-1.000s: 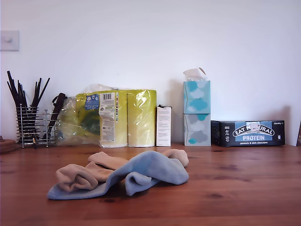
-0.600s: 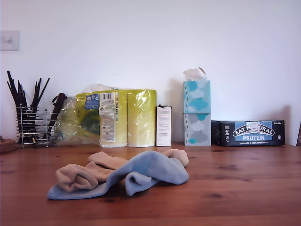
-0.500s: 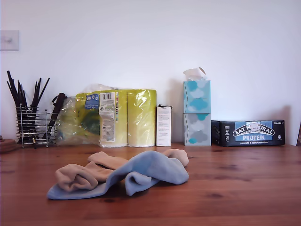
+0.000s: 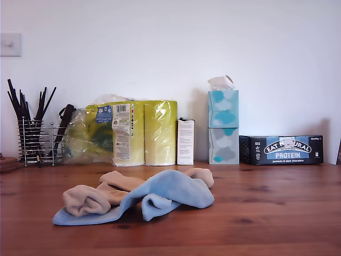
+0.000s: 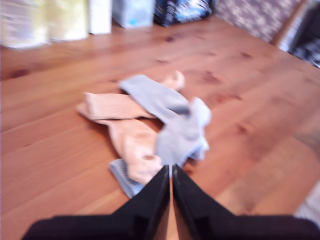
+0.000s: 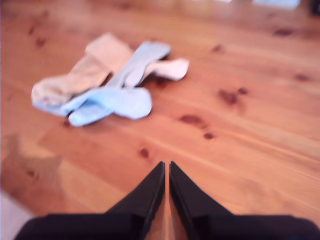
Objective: Pair up the socks based on colour and pattern, by placing each sock on top of its pair
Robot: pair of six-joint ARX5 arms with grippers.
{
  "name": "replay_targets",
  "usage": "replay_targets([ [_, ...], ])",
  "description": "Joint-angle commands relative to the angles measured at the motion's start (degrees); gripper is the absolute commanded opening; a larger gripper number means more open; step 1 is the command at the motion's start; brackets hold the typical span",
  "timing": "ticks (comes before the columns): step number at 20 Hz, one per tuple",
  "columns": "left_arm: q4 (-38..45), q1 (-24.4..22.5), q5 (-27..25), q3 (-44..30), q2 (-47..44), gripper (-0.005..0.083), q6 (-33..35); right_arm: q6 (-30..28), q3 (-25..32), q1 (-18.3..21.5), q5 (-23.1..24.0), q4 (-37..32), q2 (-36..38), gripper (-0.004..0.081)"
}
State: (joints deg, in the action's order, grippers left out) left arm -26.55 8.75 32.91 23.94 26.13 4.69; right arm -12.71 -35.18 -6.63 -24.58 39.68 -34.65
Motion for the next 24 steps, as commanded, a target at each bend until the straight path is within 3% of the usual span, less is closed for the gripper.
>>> replay_targets([
  [1, -0.6, 2.2, 0.8, 1.0, 2.7, -0.0019, 3.1, -4.9, -2.8, -2.1, -1.0, 1.1, -4.6, -0.0011],
  [8, 0.1, 14.7, 0.9, 1.7, 15.2, -0.0019, 8.9, -30.9, -14.6, -15.1, -0.3, 1.9, -30.8, -0.0011],
  [11, 2.2, 16.9, 0.9, 1.7, 17.4, -0.0019, 8.9, -38.7, -17.5, -20.0, 4.2, 0.4, -40.9, -0.0011],
  [12, 2.5, 17.2, 0.8, 1.7, 17.7, -0.0019, 8.9, -40.3, -18.4, -21.5, 6.5, -0.5, -43.9, 0.0024],
  [14, 2.6, 17.3, 0.4, 1.7, 17.7, -0.0019, 8.9, -41.6, -19.7, -24.3, 11.1, -4.2, -48.6, 0.0278],
  [15, 2.6, 17.3, 0.2, 1.7, 17.7, -0.0019, 8.9, -41.6, -20.3, -25.4, 13.6, -6.3, -50.6, 0.0378],
  [16, 2.6, 17.3, 0.0, 1.7, 17.7, -0.0019, 8.9, -41.8, -21.2, -26.7, 16.3, -8.4, -52.6, 0.0424],
  [18, 2.6, 17.3, -0.6, 1.7, 17.7, -0.0019, 8.9, -43.6, -23.3, -28.6, 19.4, -10.4, -56.0, 0.0437],
  [24, 2.5, 17.3, -0.9, 1.7, 17.7, -0.0019, 8.8, -46.2, -30.2, -29.6, 18.8, -10.7, -64.2, 0.044],
])
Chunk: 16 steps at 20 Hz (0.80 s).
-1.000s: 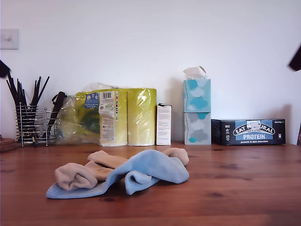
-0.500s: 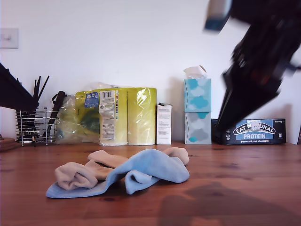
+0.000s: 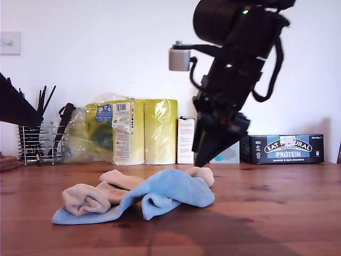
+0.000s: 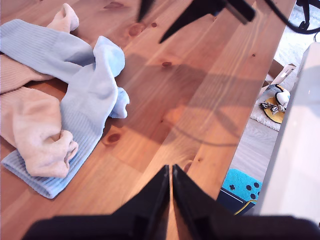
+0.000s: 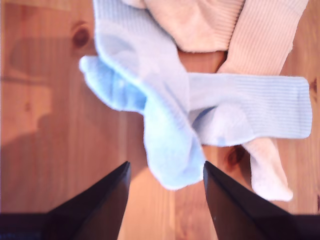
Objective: Pair up the socks based on colour and pattern, by placing each sock on top of its pair
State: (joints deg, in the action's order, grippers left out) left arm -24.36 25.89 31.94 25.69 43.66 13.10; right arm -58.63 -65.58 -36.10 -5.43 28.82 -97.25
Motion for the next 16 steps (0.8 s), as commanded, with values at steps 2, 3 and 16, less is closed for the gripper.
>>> replay_targets([
  [2, 0.3, 0.2, -0.3, -0.1, 0.2, -0.0019, 0.4, -0.3, -1.0, -0.2, -0.8, 0.1, -3.8, 0.0439],
  [3, 0.3, 0.2, -0.6, -0.1, 0.2, -0.0019, 0.4, -0.3, -1.2, -0.2, -1.2, -0.3, -4.8, 0.0439],
  [16, 0.3, 0.2, -1.0, -0.1, 0.2, -0.0019, 0.4, 0.2, -2.1, -0.2, 0.6, -5.6, -7.9, -0.0011],
])
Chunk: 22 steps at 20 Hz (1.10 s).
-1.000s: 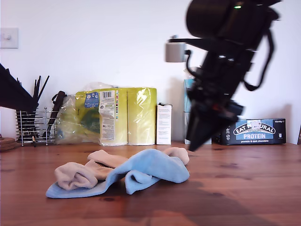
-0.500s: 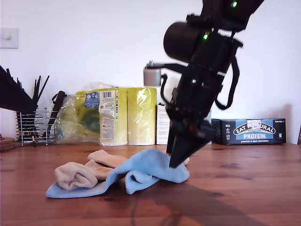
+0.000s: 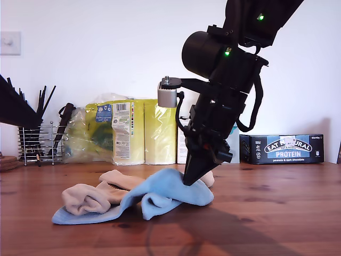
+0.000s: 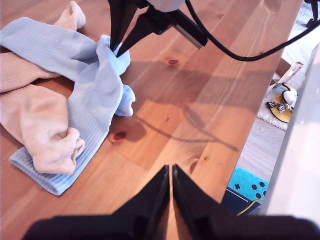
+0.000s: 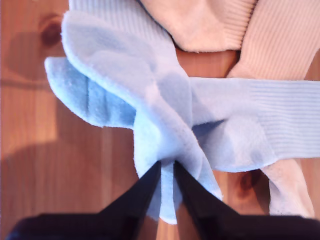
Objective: Pair up the socks based on colour and pattern, by placing each sock on top of its pair
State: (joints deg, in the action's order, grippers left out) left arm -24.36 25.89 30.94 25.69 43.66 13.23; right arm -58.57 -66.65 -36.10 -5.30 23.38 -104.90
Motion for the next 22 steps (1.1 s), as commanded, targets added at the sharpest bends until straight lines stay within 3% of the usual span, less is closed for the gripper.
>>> replay_targets([
  [1, 0.2, 0.2, 0.0, -0.1, 0.2, -0.0019, 0.3, 0.2, -1.3, -0.2, 2.0, -0.2, -0.2, 0.0005],
  [2, 0.2, 0.2, 0.0, -0.1, 0.2, -0.0019, 0.3, 0.1, -1.8, -0.4, 3.2, -0.3, -0.2, 0.01],
  [4, 0.2, 0.2, 0.0, -0.1, 0.2, -0.0019, 0.3, 0.0, -3.2, -0.7, 4.3, -0.2, -0.2, 0.039],
  [8, 0.2, 0.2, -0.6, -0.1, 0.2, -0.0019, 0.3, 0.0, -4.3, -1.1, -1.9, 1.1, -0.2, 0.0313],
  [13, 0.2, 0.2, -1.2, -0.1, 0.2, -0.0019, 0.3, 0.5, -5.4, -1.8, -0.1, 8.2, -0.2, 0.0313],
  [22, 0.2, 0.2, -1.5, -0.1, 0.2, -0.0019, 0.3, 2.5, -12.3, -3.5, 1.4, 17.0, -0.2, 0.0317],
])
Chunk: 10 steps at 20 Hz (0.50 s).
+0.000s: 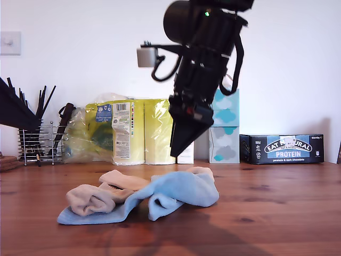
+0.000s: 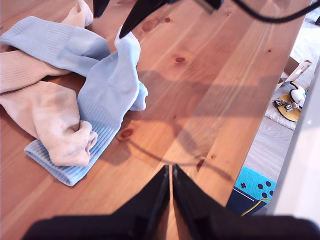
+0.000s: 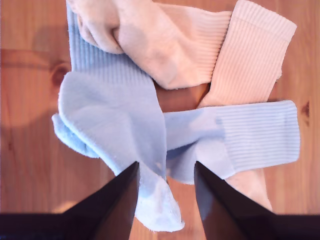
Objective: Pair up the socks based on colour and pattern, by placing each sock on top of its pair
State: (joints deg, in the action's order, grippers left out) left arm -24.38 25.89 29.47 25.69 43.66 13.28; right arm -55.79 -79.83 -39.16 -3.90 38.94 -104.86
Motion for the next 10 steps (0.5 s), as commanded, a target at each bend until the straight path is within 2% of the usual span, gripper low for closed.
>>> replay_targets([
  [1, 0.3, 0.2, 0.0, -0.1, 0.2, -0.0019, 0.3, -1.2, 0.9, -0.5, -0.1, 3.2, -0.2, 0.0317],
  [3, 0.3, 0.2, 0.0, -0.1, 0.2, -0.0019, 0.3, -4.6, 0.9, -0.6, -1.3, 6.0, -0.4, 0.0317],
  [5, 0.3, 0.2, 0.0, -0.1, 0.2, -0.0019, 0.2, -7.4, 0.9, -0.6, -2.2, 5.6, -0.5, 0.0326],
  [7, 0.3, 0.2, 0.0, -0.1, 0.2, -0.0019, 0.2, -8.3, 0.9, -0.6, -2.1, 4.4, -0.7, 0.0357],
  [10, 0.2, 0.2, 0.0, -0.1, 0.2, -0.002, 0.2, -8.9, 0.9, -1.0, -1.5, 4.2, -2.5, 0.0358],
])
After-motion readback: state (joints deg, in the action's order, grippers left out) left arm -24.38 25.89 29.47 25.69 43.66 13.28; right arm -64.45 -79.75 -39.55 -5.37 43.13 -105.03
